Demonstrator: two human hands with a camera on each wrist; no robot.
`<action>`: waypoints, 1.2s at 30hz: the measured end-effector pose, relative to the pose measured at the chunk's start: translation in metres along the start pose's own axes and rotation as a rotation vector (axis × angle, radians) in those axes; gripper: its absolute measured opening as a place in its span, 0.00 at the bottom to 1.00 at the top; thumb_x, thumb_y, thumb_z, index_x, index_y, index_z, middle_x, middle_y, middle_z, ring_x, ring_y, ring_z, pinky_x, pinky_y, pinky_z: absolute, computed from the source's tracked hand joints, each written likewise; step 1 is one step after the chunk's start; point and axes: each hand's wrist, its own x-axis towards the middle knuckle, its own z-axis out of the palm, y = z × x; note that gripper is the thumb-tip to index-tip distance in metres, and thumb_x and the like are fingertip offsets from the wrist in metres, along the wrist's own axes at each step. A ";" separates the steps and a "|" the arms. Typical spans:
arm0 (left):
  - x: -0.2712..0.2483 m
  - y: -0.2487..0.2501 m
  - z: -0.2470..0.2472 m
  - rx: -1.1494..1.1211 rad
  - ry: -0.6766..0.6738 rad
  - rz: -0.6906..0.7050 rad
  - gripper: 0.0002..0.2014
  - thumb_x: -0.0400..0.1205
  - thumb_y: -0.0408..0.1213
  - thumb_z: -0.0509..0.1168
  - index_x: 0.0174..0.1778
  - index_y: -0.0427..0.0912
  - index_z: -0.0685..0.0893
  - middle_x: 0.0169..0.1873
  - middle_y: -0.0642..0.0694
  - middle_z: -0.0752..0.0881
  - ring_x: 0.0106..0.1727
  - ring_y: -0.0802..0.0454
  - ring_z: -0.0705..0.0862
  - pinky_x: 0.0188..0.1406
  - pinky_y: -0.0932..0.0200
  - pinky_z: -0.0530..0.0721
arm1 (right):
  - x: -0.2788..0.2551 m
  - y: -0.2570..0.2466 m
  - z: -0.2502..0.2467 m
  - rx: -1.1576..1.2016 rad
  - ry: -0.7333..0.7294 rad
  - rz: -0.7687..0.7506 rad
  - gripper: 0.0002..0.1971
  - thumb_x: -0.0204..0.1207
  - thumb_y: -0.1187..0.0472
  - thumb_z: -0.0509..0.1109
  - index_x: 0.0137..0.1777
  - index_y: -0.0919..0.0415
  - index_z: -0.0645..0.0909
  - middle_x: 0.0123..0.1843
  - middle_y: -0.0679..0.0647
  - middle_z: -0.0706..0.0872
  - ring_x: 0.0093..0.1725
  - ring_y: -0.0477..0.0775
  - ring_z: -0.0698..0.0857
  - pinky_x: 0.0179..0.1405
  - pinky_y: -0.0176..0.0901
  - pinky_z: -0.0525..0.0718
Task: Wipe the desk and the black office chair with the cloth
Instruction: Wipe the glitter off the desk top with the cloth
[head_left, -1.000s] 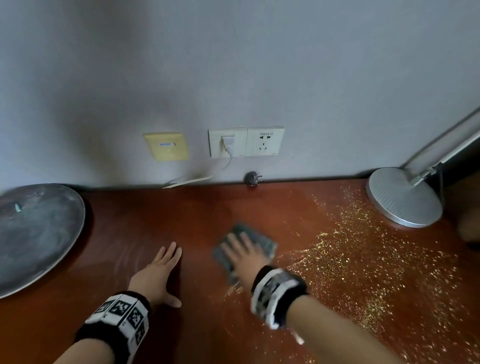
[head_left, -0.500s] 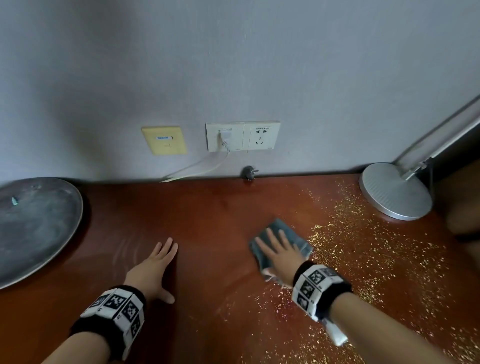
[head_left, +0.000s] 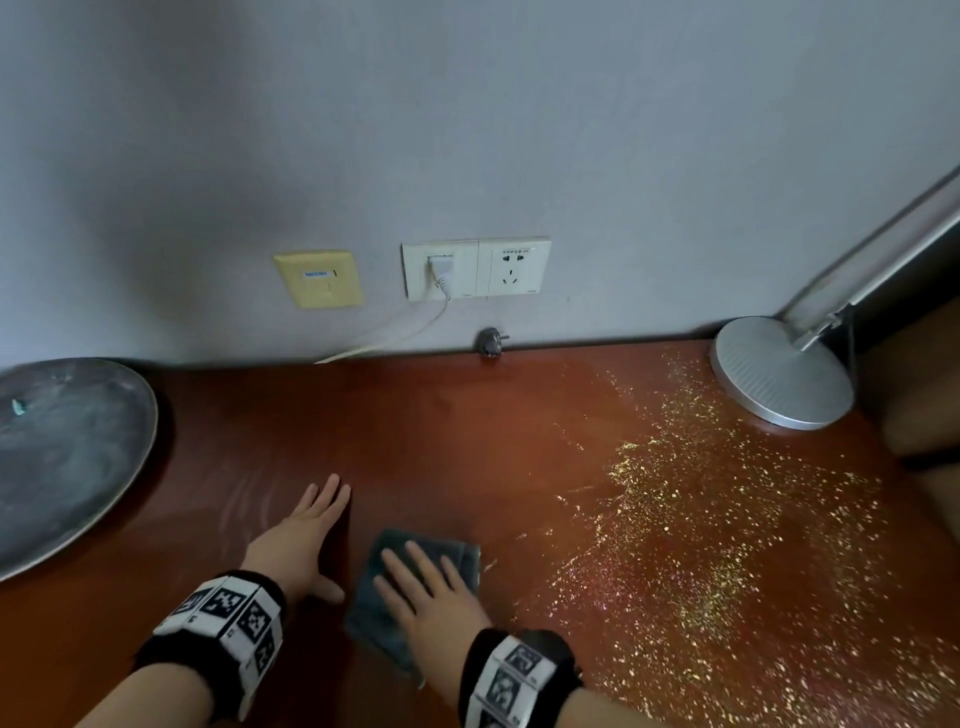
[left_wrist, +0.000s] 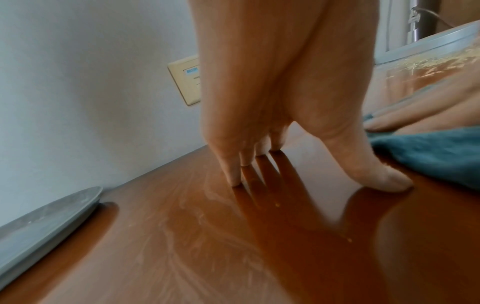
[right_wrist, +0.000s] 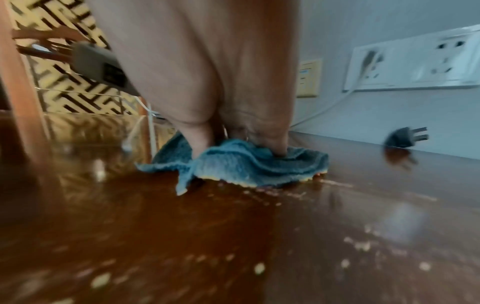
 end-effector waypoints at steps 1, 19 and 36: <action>0.000 -0.001 0.000 -0.001 0.005 0.002 0.60 0.70 0.48 0.77 0.83 0.48 0.34 0.80 0.52 0.28 0.82 0.52 0.33 0.78 0.53 0.66 | -0.002 0.000 0.006 -0.001 0.045 -0.036 0.30 0.83 0.58 0.54 0.84 0.56 0.48 0.85 0.52 0.40 0.83 0.55 0.37 0.82 0.58 0.45; -0.012 0.004 0.012 0.011 0.026 -0.006 0.56 0.75 0.51 0.72 0.82 0.48 0.34 0.81 0.51 0.29 0.83 0.52 0.34 0.77 0.57 0.67 | -0.018 0.085 -0.007 0.022 0.093 0.262 0.37 0.84 0.60 0.58 0.83 0.56 0.35 0.80 0.52 0.27 0.81 0.56 0.32 0.82 0.58 0.46; -0.030 0.009 0.025 0.053 -0.051 -0.003 0.56 0.74 0.52 0.73 0.83 0.47 0.34 0.81 0.50 0.30 0.83 0.51 0.34 0.78 0.51 0.65 | -0.041 0.046 0.019 0.084 0.146 0.388 0.37 0.84 0.60 0.58 0.83 0.58 0.36 0.83 0.56 0.32 0.82 0.60 0.35 0.82 0.56 0.43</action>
